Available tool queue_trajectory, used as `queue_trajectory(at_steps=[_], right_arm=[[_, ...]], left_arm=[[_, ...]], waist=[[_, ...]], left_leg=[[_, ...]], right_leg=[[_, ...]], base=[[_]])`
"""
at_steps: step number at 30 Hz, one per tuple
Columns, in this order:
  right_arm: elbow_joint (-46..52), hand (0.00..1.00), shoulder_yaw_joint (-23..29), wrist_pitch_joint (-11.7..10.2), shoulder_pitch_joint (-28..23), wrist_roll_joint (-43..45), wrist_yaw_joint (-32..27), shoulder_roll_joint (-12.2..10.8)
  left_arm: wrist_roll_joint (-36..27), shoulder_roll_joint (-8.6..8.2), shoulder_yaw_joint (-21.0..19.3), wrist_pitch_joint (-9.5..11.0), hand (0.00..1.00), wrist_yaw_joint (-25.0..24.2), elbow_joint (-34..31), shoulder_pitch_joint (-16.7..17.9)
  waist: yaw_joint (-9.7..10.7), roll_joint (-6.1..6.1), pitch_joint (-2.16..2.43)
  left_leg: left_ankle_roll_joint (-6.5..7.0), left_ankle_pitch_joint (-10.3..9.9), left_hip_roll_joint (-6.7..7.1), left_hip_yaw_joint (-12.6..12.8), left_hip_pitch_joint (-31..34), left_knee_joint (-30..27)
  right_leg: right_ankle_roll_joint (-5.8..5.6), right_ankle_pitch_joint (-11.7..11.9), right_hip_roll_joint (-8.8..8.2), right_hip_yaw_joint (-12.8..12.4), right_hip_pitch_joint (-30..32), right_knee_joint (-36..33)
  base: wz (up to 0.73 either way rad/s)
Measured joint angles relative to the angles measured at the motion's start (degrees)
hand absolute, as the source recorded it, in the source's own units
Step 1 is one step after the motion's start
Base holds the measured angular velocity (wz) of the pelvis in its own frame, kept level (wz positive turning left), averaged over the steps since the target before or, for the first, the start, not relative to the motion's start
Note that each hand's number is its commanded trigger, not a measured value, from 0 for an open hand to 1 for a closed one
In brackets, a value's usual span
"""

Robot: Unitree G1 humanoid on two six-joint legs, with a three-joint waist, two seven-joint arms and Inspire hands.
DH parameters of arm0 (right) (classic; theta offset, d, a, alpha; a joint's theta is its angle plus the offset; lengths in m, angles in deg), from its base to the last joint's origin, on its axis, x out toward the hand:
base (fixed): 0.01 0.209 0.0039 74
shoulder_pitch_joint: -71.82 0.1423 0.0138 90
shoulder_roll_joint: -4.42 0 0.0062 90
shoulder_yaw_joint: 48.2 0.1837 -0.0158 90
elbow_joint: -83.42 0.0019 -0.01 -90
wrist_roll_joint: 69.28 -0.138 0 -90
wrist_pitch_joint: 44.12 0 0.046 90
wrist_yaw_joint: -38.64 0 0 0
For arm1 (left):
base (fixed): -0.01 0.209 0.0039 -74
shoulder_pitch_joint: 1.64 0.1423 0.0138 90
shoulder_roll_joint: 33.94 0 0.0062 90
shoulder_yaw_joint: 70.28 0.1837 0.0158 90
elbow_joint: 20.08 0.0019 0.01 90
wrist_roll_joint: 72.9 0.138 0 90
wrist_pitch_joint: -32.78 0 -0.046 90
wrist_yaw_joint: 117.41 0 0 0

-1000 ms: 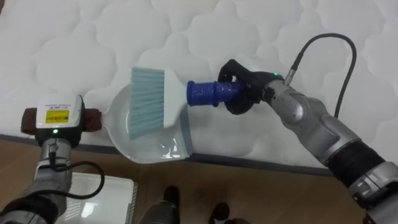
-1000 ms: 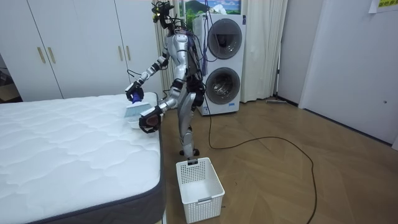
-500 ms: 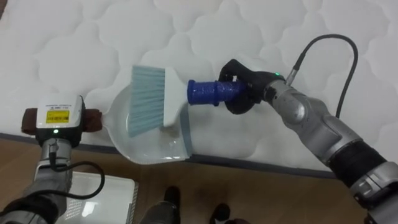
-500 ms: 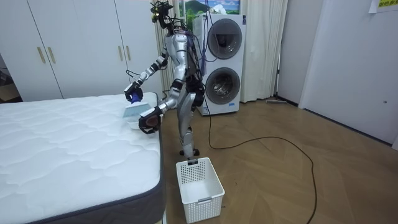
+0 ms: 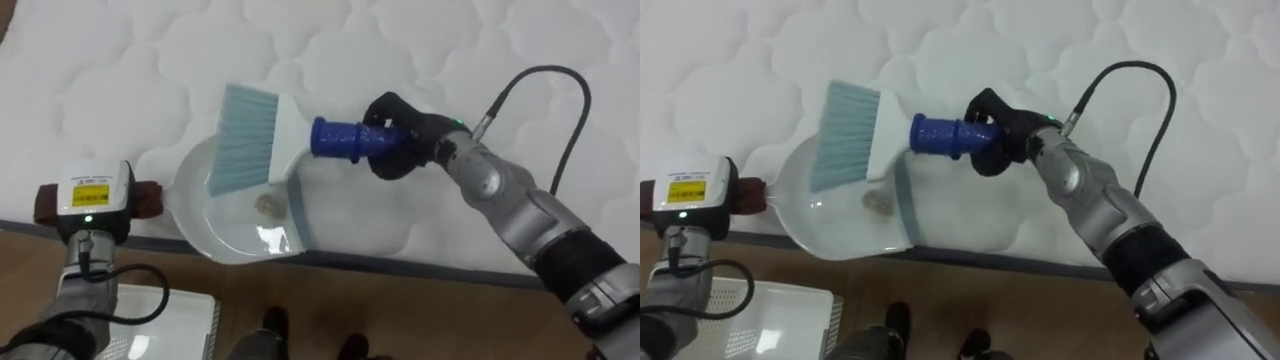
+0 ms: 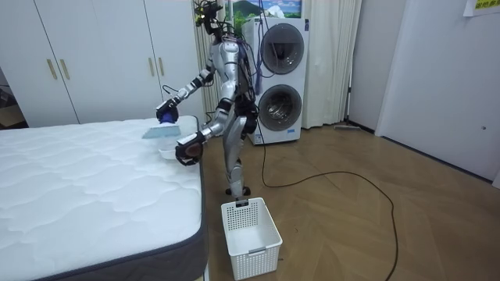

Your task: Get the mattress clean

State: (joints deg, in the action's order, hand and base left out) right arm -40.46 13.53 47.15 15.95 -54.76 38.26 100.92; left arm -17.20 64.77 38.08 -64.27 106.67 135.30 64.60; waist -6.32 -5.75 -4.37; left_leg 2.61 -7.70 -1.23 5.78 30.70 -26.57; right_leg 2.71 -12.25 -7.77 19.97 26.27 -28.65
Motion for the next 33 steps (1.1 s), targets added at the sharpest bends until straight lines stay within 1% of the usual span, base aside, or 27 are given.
queue_trajectory(at_steps=[5, 6, 8, 9, 10, 11, 12, 13, 14, 15, 16, 17, 19, 20, 21, 23, 25, 26, 27, 28, 31, 33], right_arm=[[-0.5, 1.00, 4.0, -0.1, -0.1, -1.1, -3.7, 0.0], [-1.0, 1.00, 5.3, -0.7, -0.4, -1.3, -4.5, 0.0], [-1.0, 1.00, 7.5, -0.8, -1.5, -1.9, -6.0, 0.0], [-1.0, 1.00, 8.5, -0.9, -2.3, -2.8, -7.2, 0.0], [-1.0, 1.00, 9.7, -1.0, -3.4, -3.4, -8.0, 0.0], [-1.0, 0.84, 10.1, -1.0, -4.0, -3.4, -8.6, 0.1], [-1.0, 0.63, 10.9, -1.0, -5.0, -3.7, -9.4, 0.1], [-1.0, 0.55, 11.8, -1.0, -5.8, -4.1, -10.1, 0.2], [-1.1, 0.21, 12.1, -1.0, -6.3, -4.3, -10.4, 0.3], [-1.1, 0.00, 12.4, -1.0, -6.7, -4.8, -10.8, 0.9], [-1.0, 0.00, 13.3, -1.0, -7.4, -5.0, -10.8, 1.3], [-1.0, 0.00, 14.0, -1.1, -7.8, -5.1, -10.8, 1.4], [-1.0, 0.00, 16.4, -1.1, -9.0, -5.5, -11.1, 1.4], [-0.9, 0.00, 16.9, -1.1, -9.3, -5.6, -11.2, 1.5], [-0.5, 0.00, 18.2, -1.1, -10.1, -6.3, -11.5, 1.8], [0.6, 0.00, 19.1, -1.1, -11.5, -7.8, -12.3, 2.8], [1.6, 0.00, 20.8, -1.2, -12.6, -9.4, -13.3, 2.9], [1.6, 0.00, 21.2, -1.2, -12.8, -9.6, -13.4, 3.0], [1.6, 0.00, 21.6, -1.2, -13.5, -9.9, -13.8, 2.9], [1.6, 0.00, 21.7, -1.1, -14.1, -10.0, -13.9, 2.9], [1.6, 0.00, 21.8, -1.1, -15.1, -10.2, -13.9, 2.9], [1.8, 0.00, 21.9, -1.1, -15.1, -11.7, -14.0, 2.9]], left_arm=[[-0.2, 0.00, -0.8, 0.0, 1.00, 0.5, 0.0, 0.0], [-0.2, -0.06, -0.8, 0.0, 1.00, 0.5, 0.0, 0.1], [-0.4, -0.35, -0.8, 0.0, 1.00, 0.5, -0.1, 0.3], [-0.7, -0.37, -0.8, 0.0, 1.00, 0.6, -0.2, 1.0], [-1.3, -0.40, -0.8, 0.0, 1.00, 0.6, -0.2, 1.5], [-1.6, -0.40, -0.8, 0.0, 1.00, 0.6, -0.2, 1.9], [-2.2, -0.41, -0.8, 0.1, 1.00, 0.6, -0.2, 2.6], [-2.2, -0.47, -1.0, 0.2, 1.00, 0.6, -0.2, 3.2], [-2.2, -0.62, -1.4, 0.3, 1.00, 0.6, -0.2, 3.5], [-2.2, -1.04, -2.6, 0.7, 1.00, 0.6, -0.2, 3.9], [-2.2, -1.39, -3.7, 1.1, 1.00, 0.6, -0.3, 4.1], [-2.2, -1.46, -4.3, 1.2, 1.00, 0.6, -0.4, 4.2], [-2.2, -1.45, -7.4, 1.3, 1.00, 0.6, -2.5, 5.8], [-2.2, -1.49, -8.1, 1.3, 1.00, 0.6, -3.0, 6.2], [-2.2, -1.53, -9.0, 1.3, 1.00, 0.6, -3.6, 6.7], [-2.2, -1.52, -9.5, 1.1, 1.00, 0.6, -3.7, 7.2], [-2.2, -1.68, -9.7, 0.9, 1.00, 0.6, -4.6, 8.9], [-2.2, -1.83, -10.0, 0.9, 1.00, 0.6, -5.3, 9.6], [-2.2, -2.20, -10.7, 1.0, 1.00, 0.5, -6.6, 11.0], [-2.2, -2.51, -11.5, 1.1, 1.00, 0.5, -7.8, 12.2], [-3.4, -2.67, -13.2, 1.2, 1.00, 0.4, -10.1, 14.6], [-4.0, -2.80, -14.4, 1.3, 1.00, 0.4, -11.0, 15.8]], waist=[[1.1, 0.08, 0.06], [1.4, 0.12, 0.13], [1.5, 0.32, 0.31], [1.9, 0.53, 0.53], [2.2, 0.58, 0.56], [2.5, 0.62, 0.65], [2.8, 0.67, 0.77], [3.0, 0.73, 0.85], [3.0, 0.78, 1.01], [3.4, 1.13, 1.34], [3.5, 1.32, 1.50], [3.6, 1.32, 1.54], [4.5, 1.40, 1.86], [4.6, 1.45, 1.94], [4.6, 1.49, 2.11], [4.6, 1.70, 2.47], [4.7, 2.52, 3.13], [4.7, 2.75, 3.31], [4.7, 3.15, 3.73], [4.4, 3.25, 3.84], [4.3, 3.18, 4.09], [4.3, 3.12, 4.14]], left_leg=[[0.15, 0.1, 0.19, 0.2, -1.4, 0.4], [0.17, 0.1, 0.19, 0.2, -1.9, 0.7], [0.17, 0.1, 0.18, 0.2, -2.5, 1.0], [0.17, 0.1, 0.21, 0.2, -2.8, 1.1], [0.17, 0.1, 0.25, 0.2, -3.3, 1.5], [0.16, 0.1, 0.31, 0.2, -3.7, 1.7], [0.16, 0.1, 0.43, 0.2, -4.3, 2.2], [0.15, 0.1, 0.55, 0.3, -5.0, 2.5], [0.15, 0.1, 0.64, 0.4, -5.3, 2.8], [0.14, 0.1, 0.68, 0.4, -5.5, 2.9], [0.15, 0.1, 0.72, 0.4, -5.9, 3.1], [0.14, 0.1, 0.74, 0.3, -6.1, 3.1], [0.14, 0.1, 0.90, 0.1, -7.2, 3.3], [0.14, 0.1, 0.91, 0.2, -7.7, 3.5], [0.14, 0.1, 0.98, 0.2, -8.7, 4.1], [0.13, 0.1, 1.07, 0.2, -9.9, 4.5], [0.13, 0.1, 1.07, 0.1, -11.8, 5.3], [0.12, 0.1, 1.05, 0.1, -12.4, 5.7], [0.06, 0.2, 1.08, 0.1, -13.8, 6.6], [0.00, 0.2, 1.17, 0.2, -15.5, 7.7], [-0.36, 0.4, 1.29, 0.2, -17.9, 9.2], [-0.52, 0.5, 1.06, 0.2, -18.5, 9.3]], right_leg=[[-0.17, 0.0, -0.05, -0.4, -1.2, 0.1], [-0.21, 0.0, -0.02, -0.4, -1.7, 0.4], [-0.33, 0.0, 0.07, -0.3, -2.5, 1.0], [-0.34, 0.0, 0.05, -0.3, -2.7, 0.9], [-0.35, 0.0, 0.06, -0.3, -3.3, 1.0], [-0.35, 0.0, 0.03, -0.3, -3.5, 1.0], [-0.45, 0.0, -0.01, -0.5, -3.9, 1.1], [-0.60, -0.2, -0.01, -0.9, -4.4, 1.1], [-0.64, -0.2, -0.01, -1.1, -4.5, 1.2], [-0.71, -0.2, 0.02, -1.1, -4.8, 1.6], [-0.81, -0.2, 0.06, -1.1, -5.4, 2.0], [-0.85, -0.3, 0.07, -1.1, -5.7, 2.1], [-1.09, -0.4, 0.15, -1.1, -7.0, 2.4], [-1.12, -0.4, 0.16, -1.1, -7.4, 2.6], [-1.18, -0.4, 0.16, -1.1, -8.3, 3.0], [-1.30, -0.5, 0.13, -1.1, -9.5, 3.2], [-1.47, -0.5, 0.45, -0.9, -11.7, 5.0], [-1.60, -0.5, 0.64, -1.0, -12.4, 5.4], [-1.75, -0.4, 0.90, -1.2, -13.9, 6.3], [-1.82, -0.4, 0.93, -1.3, -15.4, 7.0], [-1.83, -0.5, 1.06, -1.3, -17.3, 7.7], [-1.73, -0.5, 1.52, -1.3, -18.2, 8.4]], base=[[0.00], [0.03], [0.00], [0.00], [0.00], [0.00], [0.00], [-0.04], [-0.04], [0.00], [0.00], [0.06], [0.06], [0.00], [0.00], [0.02], [0.00], [0.00], [0.00], [0.00], [0.00], [0.00]])
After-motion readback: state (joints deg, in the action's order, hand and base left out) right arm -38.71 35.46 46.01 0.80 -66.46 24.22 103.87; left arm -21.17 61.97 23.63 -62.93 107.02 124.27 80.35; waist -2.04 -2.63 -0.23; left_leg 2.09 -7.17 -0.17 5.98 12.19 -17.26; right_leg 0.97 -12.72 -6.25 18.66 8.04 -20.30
